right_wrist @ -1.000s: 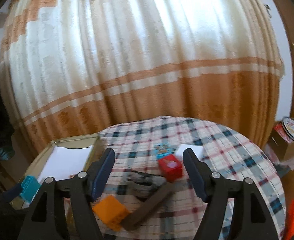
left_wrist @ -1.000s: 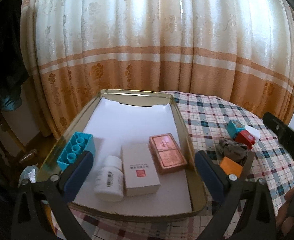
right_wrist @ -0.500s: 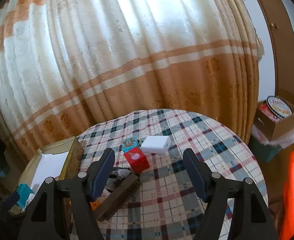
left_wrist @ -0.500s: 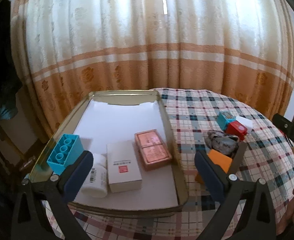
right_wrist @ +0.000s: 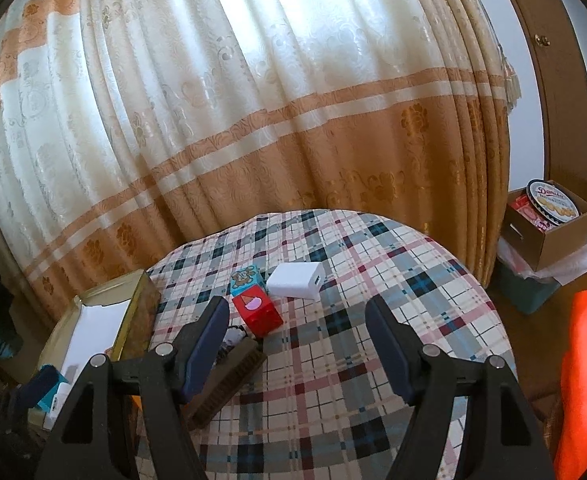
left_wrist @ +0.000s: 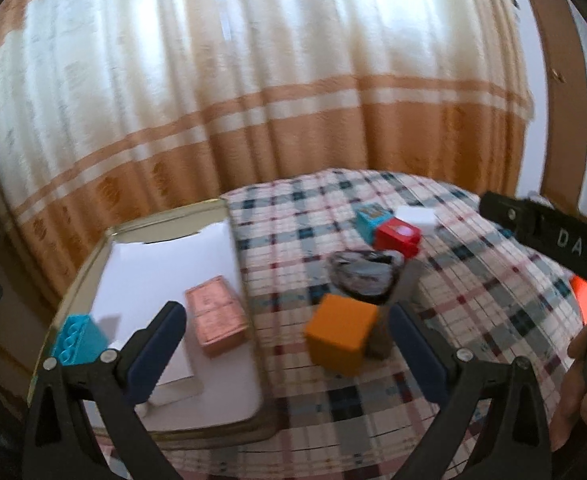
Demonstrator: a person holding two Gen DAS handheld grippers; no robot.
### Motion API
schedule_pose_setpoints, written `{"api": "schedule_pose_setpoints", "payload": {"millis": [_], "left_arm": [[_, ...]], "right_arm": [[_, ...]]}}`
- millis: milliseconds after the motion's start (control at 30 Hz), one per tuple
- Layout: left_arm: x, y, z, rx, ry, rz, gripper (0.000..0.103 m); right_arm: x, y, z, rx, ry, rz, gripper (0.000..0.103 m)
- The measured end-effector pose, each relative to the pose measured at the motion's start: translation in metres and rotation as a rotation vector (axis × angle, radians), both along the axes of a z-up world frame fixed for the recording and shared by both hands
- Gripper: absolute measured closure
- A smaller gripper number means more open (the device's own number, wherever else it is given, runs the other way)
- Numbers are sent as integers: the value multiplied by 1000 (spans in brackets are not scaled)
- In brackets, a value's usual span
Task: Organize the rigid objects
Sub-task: 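Grasp the orange cube with the left gripper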
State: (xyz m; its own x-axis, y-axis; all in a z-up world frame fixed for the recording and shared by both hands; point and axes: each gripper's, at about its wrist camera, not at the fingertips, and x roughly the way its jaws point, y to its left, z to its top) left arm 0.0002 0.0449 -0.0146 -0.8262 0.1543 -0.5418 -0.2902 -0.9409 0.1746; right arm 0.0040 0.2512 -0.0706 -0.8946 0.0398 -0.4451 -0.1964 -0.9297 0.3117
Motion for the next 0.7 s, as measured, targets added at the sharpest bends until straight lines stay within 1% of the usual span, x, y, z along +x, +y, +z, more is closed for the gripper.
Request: {"api": "schedule_pose_setpoints", "payload": {"millis": [100,200,267,333,367,400,433,467,533,700], "left_arm": [[-7,10,-3,-14,-48,-35,1],[-14,22,-6,-30,-73,-70,10],[-21,27,-9,-33,-105,-82,13],[-28,30,-12,-14,-135,-88,21],[-32,30,-14,-1,-159,-92,23],[-38,31,-17,14,-195,-95,31],[-42,31,-21,37,-228,-97,41],[-47,29,-24,65,-264,-100,44],[-49,26,-26,100,-285,-93,43],[-43,25,-26,112,-297,-101,52]], "right_arm": [[4,7,0,-17,3,-10,30],[4,13,-2,-26,-6,-20,30],[5,17,-3,-36,-8,-25,30],[6,20,-3,-44,-9,-30,30],[6,21,-4,-46,-12,-31,30],[6,23,-5,-48,-14,-33,30],[7,25,-5,-52,-15,-36,30],[7,26,-6,-57,-16,-39,30],[7,29,-7,-66,-22,-43,30],[5,34,-10,-92,-33,-50,30]]}}
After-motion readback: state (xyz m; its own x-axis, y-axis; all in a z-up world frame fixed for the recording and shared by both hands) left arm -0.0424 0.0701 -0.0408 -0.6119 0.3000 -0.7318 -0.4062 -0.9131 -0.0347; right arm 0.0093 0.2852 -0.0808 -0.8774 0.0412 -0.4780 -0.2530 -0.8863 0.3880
